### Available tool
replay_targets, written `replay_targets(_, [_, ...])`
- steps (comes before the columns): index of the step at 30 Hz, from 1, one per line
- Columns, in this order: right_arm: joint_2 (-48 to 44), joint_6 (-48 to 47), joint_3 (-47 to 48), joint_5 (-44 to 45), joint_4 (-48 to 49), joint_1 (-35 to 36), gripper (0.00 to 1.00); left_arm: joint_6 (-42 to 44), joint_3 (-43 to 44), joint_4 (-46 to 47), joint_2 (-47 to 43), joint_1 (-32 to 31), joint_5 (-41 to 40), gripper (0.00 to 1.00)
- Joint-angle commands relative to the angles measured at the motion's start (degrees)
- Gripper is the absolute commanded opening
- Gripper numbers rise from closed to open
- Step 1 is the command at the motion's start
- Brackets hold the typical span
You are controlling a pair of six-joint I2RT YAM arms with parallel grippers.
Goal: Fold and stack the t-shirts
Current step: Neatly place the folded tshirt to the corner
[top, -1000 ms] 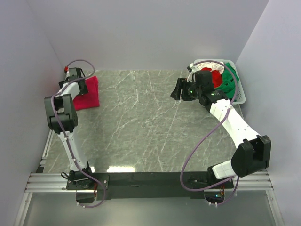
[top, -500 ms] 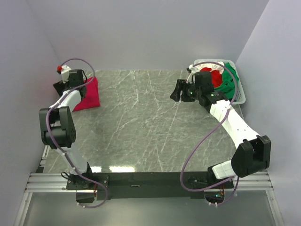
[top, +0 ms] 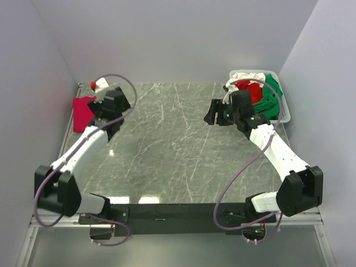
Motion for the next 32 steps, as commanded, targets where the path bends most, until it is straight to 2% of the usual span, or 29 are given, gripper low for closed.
replay_targets(1, [-3.82, -0.41, -1.66, 2.41, 2.75, -0.25, 0.72, -5.89, -5.08, -2.9, -6.61, -4.76, 6.88, 0.99])
replay_targets(5, [-6.45, -0.32, -5.17, 2.77, 3.63, -0.34, 0.72, -7.39, -9.39, -3.51, -14.78, -9.77, 13.57, 0.99])
replay_targets(14, [-11.55, 1.96, -11.94, 1.01, 6.09, 0.71, 0.72, -8.09, -15.1, -5.09, -23.58, -12.06, 21.22, 0.99])
replay_targets(25, [-12.96, 3.54, -12.92, 4.7, 4.51, 6.16, 0.71, -6.51, -16.86, -4.57, -26.66, -12.15, 21.84, 0.99])
replay_targets(32, [-13.05, 4.25, -12.83, 8.39, 3.54, 9.32, 0.71, -5.37, -15.37, -5.09, -24.82, -12.15, 22.19, 0.99])
